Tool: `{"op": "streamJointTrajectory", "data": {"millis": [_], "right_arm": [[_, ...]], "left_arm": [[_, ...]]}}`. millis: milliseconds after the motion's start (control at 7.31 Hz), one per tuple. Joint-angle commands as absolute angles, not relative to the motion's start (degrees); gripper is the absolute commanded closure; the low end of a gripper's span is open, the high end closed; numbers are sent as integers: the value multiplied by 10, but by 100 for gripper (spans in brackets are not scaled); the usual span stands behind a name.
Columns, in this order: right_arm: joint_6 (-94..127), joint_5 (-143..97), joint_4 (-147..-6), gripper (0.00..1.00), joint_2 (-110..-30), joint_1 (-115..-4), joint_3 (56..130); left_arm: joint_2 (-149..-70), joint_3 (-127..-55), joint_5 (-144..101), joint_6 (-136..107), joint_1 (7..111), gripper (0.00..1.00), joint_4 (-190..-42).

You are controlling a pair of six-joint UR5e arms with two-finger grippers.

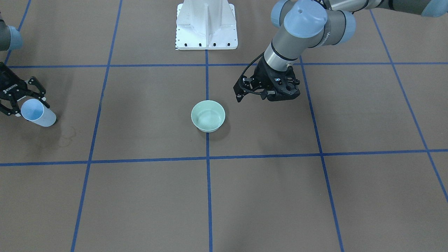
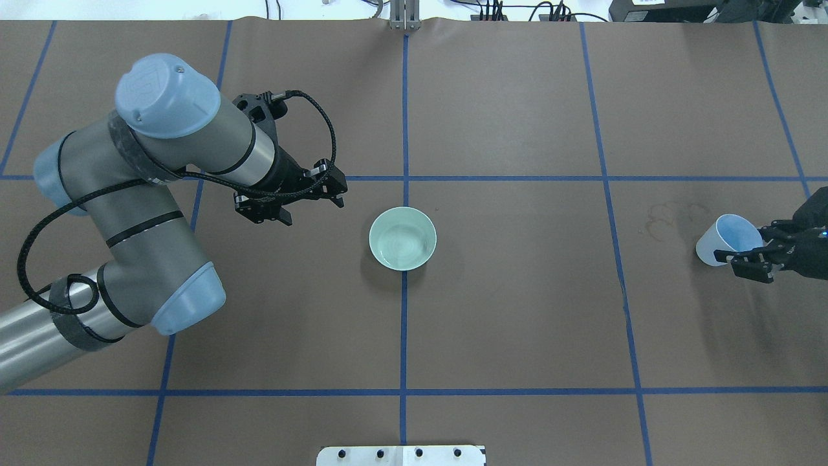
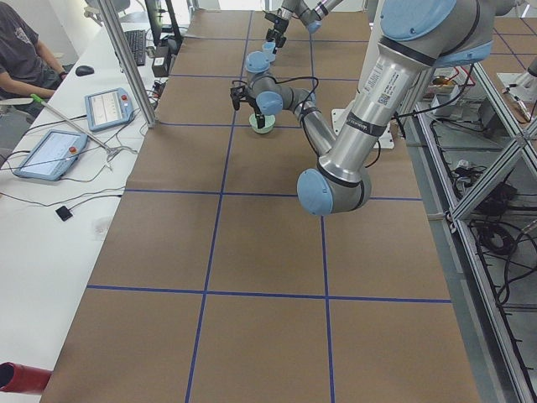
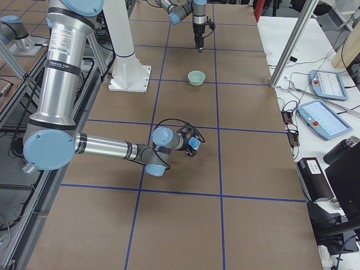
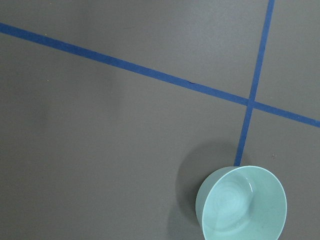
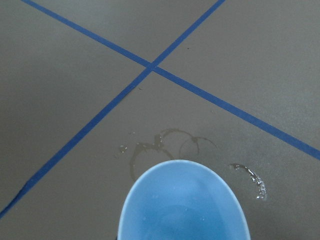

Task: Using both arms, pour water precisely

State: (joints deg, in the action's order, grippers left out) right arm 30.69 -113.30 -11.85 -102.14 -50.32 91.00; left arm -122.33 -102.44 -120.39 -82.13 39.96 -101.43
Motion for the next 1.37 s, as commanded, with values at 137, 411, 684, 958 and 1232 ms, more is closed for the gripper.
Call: {"op": "streamJointTrajectory", "data": {"millis": [137,411,684,958,1232], "right_arm": [[308,-1135,-429,100,-926,-504,1051],[309,-1130,-560,100,-818,-465,1052],[310,-1132,-725,100,-698,-410,1056],[340,-1075,-908,100,-587,-353,1055],[315,-1035,-1009,100,-508,-303,1008]], "left_arm": [[-1203,-1025,-1216,-786,428,8,-1014],[-1154,-1027,-1251,-697,472,8,-1016],[-1109,-1026,-1280,-604,518,8,-1016],[-1074,-1022,-1291,-525,556,8,-1014],[-1057,-1020,-1291,-492,571,8,-1014]]}}
